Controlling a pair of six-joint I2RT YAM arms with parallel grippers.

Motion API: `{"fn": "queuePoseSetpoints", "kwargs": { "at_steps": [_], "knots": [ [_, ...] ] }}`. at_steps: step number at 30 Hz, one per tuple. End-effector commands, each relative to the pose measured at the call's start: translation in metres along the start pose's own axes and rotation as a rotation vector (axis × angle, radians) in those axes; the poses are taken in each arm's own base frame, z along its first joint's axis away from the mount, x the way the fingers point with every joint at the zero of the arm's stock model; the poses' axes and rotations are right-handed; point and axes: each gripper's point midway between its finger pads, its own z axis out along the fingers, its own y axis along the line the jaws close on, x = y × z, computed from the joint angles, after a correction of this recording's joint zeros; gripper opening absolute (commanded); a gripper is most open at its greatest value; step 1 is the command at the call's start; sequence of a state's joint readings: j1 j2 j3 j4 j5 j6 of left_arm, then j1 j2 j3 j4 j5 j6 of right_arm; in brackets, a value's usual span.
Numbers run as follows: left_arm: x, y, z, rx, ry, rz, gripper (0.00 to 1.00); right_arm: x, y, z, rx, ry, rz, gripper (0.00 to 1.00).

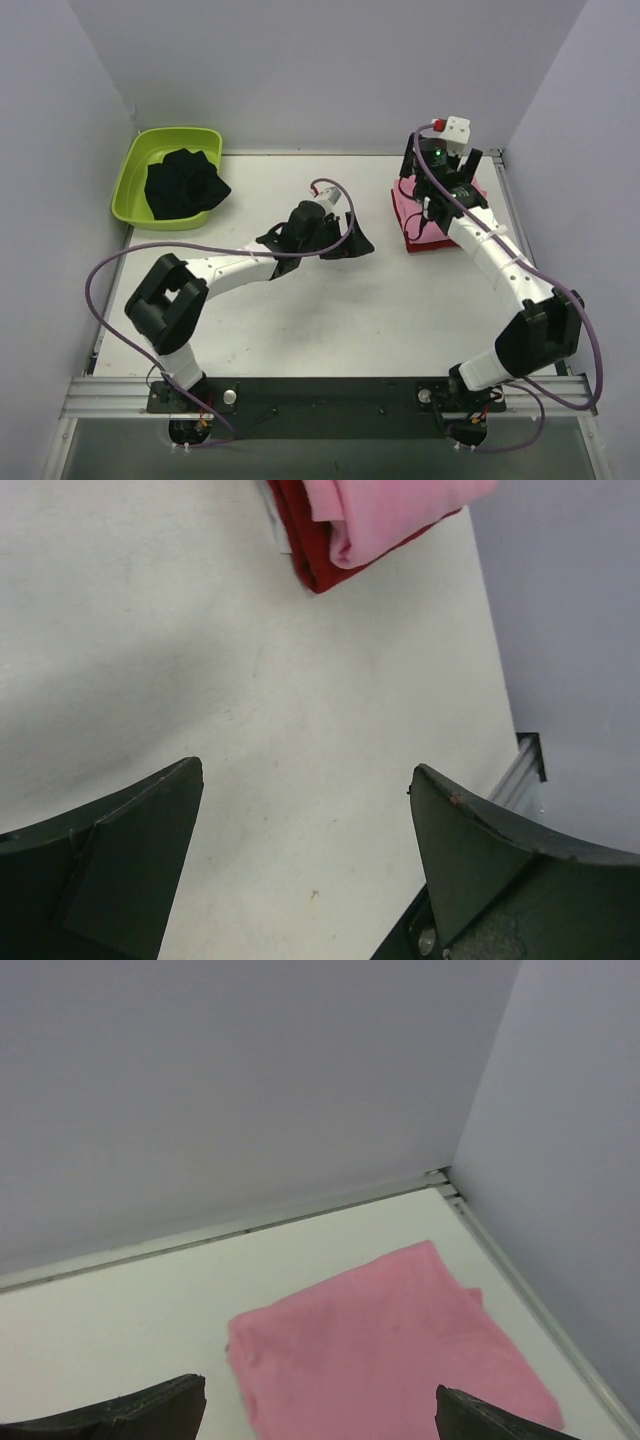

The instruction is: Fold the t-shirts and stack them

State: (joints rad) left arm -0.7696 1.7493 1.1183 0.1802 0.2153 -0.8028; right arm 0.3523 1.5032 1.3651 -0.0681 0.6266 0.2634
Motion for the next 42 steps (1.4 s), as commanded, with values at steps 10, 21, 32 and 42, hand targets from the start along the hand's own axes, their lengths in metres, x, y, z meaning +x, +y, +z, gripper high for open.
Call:
{"fn": "queuePoseSetpoints", "kwargs": {
  "at_steps": [10,21,32,42],
  "knots": [
    [-0.041,0.042,-0.129,-0.448,-0.292,0.296,0.94,0.133,0.018,-0.125,-0.264,0.189,-0.104,1.00],
    [-0.015,0.048,-0.184,-0.413,-0.372,0.271,0.94,0.118,0.014,-0.176,-0.372,0.072,-0.156,1.00],
    [-0.025,0.035,-0.207,-0.379,-0.404,0.349,0.98,0.098,0.031,-0.202,-0.439,-0.022,-0.171,1.00],
    [-0.011,0.054,-0.203,-0.381,-0.419,0.325,0.97,0.135,0.056,-0.221,-0.468,-0.031,-0.244,1.00]
  ]
}}
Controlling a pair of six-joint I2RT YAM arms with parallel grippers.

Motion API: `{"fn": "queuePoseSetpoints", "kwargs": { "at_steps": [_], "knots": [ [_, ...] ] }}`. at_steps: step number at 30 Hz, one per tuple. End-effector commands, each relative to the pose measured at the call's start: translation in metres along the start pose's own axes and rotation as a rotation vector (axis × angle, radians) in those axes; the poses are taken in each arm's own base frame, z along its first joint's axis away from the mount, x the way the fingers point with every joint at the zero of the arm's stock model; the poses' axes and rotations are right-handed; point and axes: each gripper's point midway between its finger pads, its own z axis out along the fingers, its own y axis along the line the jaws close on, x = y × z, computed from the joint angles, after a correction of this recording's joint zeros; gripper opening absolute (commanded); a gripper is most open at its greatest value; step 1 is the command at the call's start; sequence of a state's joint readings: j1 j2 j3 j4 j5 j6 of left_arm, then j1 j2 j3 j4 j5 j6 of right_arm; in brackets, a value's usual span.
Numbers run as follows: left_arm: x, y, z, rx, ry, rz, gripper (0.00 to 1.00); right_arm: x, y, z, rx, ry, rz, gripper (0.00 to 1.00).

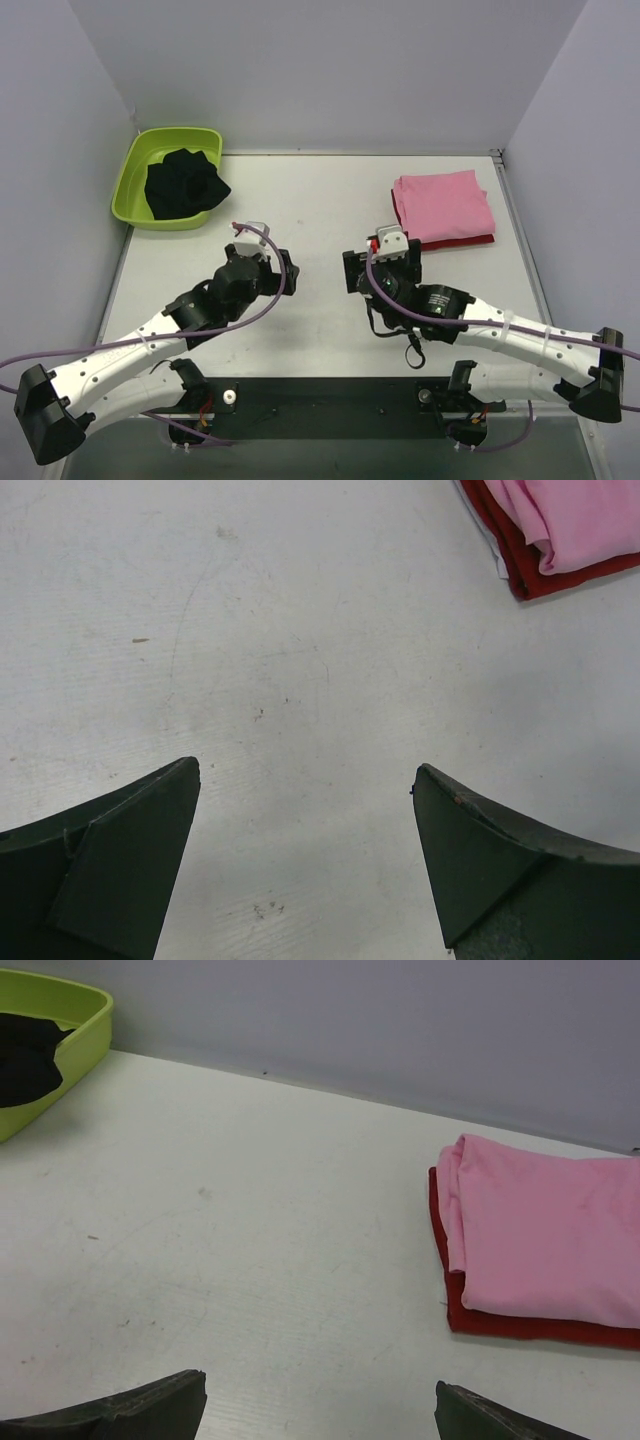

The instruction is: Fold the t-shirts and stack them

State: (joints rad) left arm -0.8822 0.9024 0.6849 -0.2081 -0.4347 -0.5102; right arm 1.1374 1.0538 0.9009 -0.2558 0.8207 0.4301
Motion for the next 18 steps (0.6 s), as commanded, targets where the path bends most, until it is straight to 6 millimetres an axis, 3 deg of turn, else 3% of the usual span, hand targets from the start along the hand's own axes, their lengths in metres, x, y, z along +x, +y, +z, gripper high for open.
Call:
{"fn": "queuePoseSetpoints", "kwargs": {
  "at_steps": [1,10,14,18],
  "knots": [
    [-0.006,0.000,-0.002,0.019,-0.062,-0.023,0.97,0.005,0.008,0.001,0.048,-0.030,-0.014,1.00],
    [-0.005,0.006,0.001,-0.014,-0.059,-0.004,0.97,-0.006,0.038,0.000,0.057,-0.061,-0.095,1.00],
    [-0.002,0.006,0.005,-0.022,-0.052,-0.002,0.97,0.000,0.056,0.002,-0.021,-0.046,-0.083,0.96],
    [0.001,0.008,0.007,-0.034,-0.051,-0.002,0.97,-0.003,0.058,0.009,0.009,-0.054,-0.041,1.00]
  ]
}}
